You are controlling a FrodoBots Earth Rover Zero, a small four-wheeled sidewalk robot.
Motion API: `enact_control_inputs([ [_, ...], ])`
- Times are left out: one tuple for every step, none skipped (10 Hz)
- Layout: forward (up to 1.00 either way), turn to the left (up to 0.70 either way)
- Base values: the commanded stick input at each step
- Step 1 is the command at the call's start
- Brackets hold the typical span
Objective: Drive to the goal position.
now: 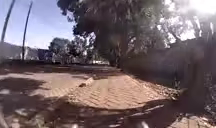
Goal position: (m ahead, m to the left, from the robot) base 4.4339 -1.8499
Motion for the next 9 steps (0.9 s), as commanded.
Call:
enact_control_inputs([
  [1.0, 0.0],
  [1.0, 0.0],
  [1.0, 0.0],
  [1.0, 0.0],
  [1.0, 0.0],
  [1.0, 0.0],
  [1.0, 0.0],
  [1.0, 0.0],
  [1.0, 0.0],
])
